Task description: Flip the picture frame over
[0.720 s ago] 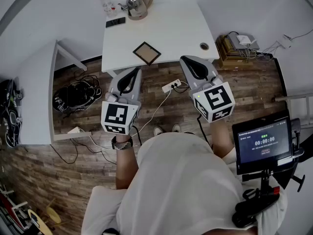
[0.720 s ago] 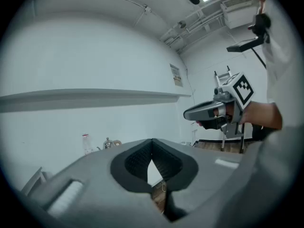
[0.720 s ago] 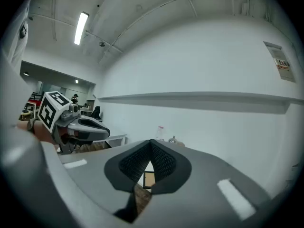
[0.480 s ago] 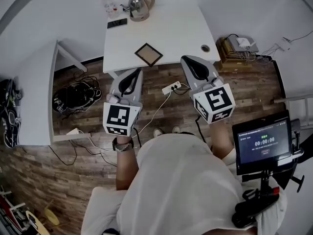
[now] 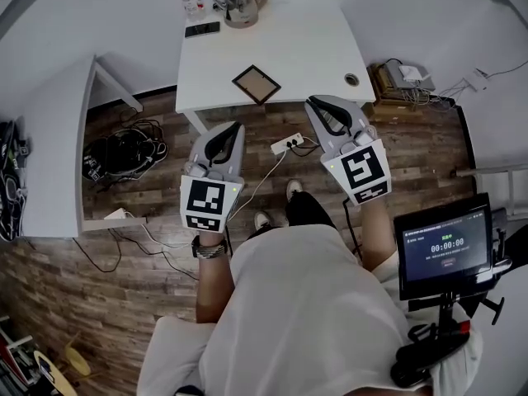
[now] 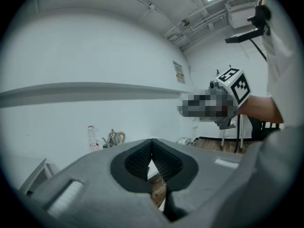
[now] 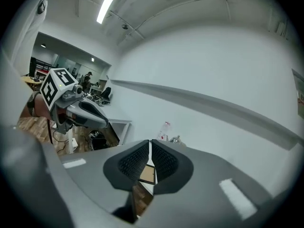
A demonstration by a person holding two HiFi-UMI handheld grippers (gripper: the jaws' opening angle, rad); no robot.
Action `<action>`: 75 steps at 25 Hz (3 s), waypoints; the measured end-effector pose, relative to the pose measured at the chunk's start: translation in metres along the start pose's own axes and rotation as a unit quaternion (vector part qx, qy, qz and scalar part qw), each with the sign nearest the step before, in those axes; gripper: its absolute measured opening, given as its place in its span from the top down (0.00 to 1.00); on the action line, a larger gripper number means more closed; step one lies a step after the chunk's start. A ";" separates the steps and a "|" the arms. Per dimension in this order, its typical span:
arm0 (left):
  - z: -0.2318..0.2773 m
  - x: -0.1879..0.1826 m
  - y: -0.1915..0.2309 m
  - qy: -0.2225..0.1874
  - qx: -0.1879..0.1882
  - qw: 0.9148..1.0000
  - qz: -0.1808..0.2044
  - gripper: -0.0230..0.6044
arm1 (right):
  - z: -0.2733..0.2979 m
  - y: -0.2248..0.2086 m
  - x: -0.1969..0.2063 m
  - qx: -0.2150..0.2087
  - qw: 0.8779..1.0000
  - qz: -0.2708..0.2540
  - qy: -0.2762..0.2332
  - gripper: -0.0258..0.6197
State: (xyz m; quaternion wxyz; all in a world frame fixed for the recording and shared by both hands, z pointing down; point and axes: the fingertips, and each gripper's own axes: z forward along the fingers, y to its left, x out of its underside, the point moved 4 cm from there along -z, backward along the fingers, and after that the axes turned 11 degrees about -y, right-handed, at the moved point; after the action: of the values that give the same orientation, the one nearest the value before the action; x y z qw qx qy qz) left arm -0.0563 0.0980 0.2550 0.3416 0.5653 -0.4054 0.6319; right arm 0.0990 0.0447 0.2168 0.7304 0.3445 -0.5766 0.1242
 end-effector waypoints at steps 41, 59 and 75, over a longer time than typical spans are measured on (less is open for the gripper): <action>0.067 0.121 0.081 0.122 -0.069 0.988 -0.069 0.96 | 0.175 0.034 0.218 -0.190 0.957 -0.106 0.192 0.81; 0.066 0.199 0.082 0.187 -0.086 0.971 -0.118 0.96 | 0.193 0.075 0.300 -0.229 0.936 -0.162 0.210 0.78; 0.055 0.206 0.067 0.196 -0.098 0.965 -0.142 0.96 | 0.193 0.088 0.320 -0.236 0.907 -0.298 0.181 0.69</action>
State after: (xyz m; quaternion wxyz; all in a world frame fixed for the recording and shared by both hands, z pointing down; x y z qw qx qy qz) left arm -0.1179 0.0142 0.4528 0.5543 0.4459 -0.3055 0.6329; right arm -0.0005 -0.0848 0.5646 0.8851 0.2898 -0.3175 -0.1783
